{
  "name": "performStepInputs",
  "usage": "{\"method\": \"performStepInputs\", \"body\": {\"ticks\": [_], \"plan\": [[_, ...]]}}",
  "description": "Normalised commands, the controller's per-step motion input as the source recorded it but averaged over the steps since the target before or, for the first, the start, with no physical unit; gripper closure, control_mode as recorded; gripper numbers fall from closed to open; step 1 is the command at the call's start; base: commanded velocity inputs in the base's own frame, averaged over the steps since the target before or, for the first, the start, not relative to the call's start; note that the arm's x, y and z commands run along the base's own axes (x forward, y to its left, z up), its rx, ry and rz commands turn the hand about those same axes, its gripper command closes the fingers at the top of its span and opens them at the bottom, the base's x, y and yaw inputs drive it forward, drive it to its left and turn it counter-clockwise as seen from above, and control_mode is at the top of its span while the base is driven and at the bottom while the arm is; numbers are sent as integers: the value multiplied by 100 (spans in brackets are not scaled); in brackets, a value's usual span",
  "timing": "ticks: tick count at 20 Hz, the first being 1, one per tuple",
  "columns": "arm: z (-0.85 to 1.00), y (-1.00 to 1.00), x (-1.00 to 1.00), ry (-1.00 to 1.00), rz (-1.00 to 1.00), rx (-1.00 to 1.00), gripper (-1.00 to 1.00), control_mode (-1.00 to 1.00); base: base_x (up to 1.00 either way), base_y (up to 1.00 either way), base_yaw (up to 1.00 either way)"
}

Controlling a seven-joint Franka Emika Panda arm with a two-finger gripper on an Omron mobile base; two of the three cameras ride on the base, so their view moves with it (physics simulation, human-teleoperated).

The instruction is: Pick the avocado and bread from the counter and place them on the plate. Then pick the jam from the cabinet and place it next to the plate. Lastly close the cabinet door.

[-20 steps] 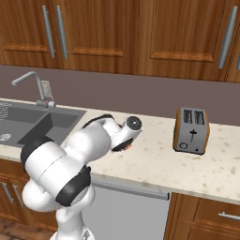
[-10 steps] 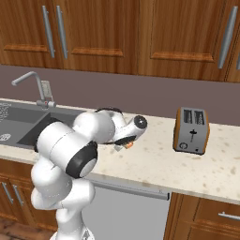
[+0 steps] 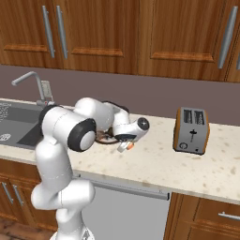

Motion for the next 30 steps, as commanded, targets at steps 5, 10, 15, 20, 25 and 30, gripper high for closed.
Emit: {"method": "performStepInputs", "body": {"ticks": [5,10,15,20,25,30], "plan": [[-32,0,16,0,7,0,100,-100,0,0,0],[-30,-2,15,0,6,2,100,-100,0,0,0],[-39,-1,19,0,6,2,100,-100,0,0,0],[-47,0,10,0,7,0,100,-100,0,0,0],[-43,0,9,0,9,0,100,-100,0,0,0],[-38,-3,2,0,9,-2,-100,-100,0,0,0]]}}
